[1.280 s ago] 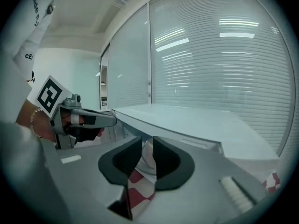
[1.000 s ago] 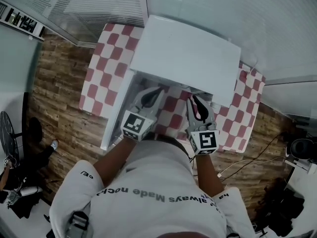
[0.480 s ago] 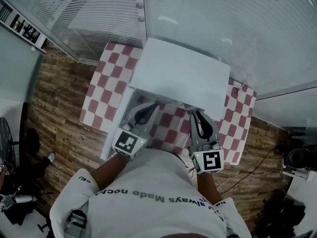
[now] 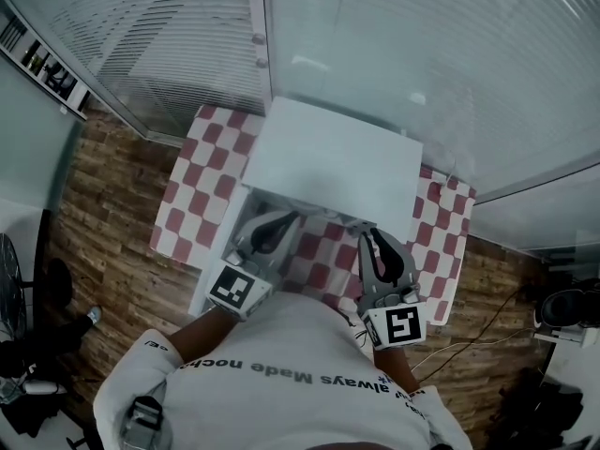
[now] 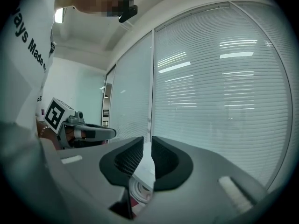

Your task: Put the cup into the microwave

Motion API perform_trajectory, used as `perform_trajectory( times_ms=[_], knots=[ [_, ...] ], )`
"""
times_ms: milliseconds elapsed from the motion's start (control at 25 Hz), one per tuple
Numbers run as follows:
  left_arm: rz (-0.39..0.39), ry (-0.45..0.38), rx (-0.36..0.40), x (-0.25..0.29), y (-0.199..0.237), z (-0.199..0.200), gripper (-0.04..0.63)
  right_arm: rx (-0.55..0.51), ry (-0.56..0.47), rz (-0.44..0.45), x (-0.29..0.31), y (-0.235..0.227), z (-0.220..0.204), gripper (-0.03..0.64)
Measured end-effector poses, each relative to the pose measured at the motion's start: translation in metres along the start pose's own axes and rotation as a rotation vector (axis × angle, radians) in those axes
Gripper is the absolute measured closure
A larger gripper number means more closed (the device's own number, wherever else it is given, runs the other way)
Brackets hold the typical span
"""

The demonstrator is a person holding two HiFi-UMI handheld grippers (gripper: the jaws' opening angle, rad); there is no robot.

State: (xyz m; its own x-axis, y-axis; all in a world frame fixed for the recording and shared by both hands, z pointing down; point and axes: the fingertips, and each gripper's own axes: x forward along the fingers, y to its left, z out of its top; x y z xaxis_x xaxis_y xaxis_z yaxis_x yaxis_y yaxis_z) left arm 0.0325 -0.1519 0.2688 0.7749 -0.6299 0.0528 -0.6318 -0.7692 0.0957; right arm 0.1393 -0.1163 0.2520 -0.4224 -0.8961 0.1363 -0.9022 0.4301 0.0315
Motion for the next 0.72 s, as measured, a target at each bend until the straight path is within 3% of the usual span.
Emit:
perform_trajectory(
  times_ms=[720],
  knots=[
    [-0.011, -0.008, -0.042, 0.0027, -0.0077, 0.0031, 0.592, -0.002, -0.017, -0.001, -0.0017, 0.0008, 0.0078, 0.563]
  ],
)
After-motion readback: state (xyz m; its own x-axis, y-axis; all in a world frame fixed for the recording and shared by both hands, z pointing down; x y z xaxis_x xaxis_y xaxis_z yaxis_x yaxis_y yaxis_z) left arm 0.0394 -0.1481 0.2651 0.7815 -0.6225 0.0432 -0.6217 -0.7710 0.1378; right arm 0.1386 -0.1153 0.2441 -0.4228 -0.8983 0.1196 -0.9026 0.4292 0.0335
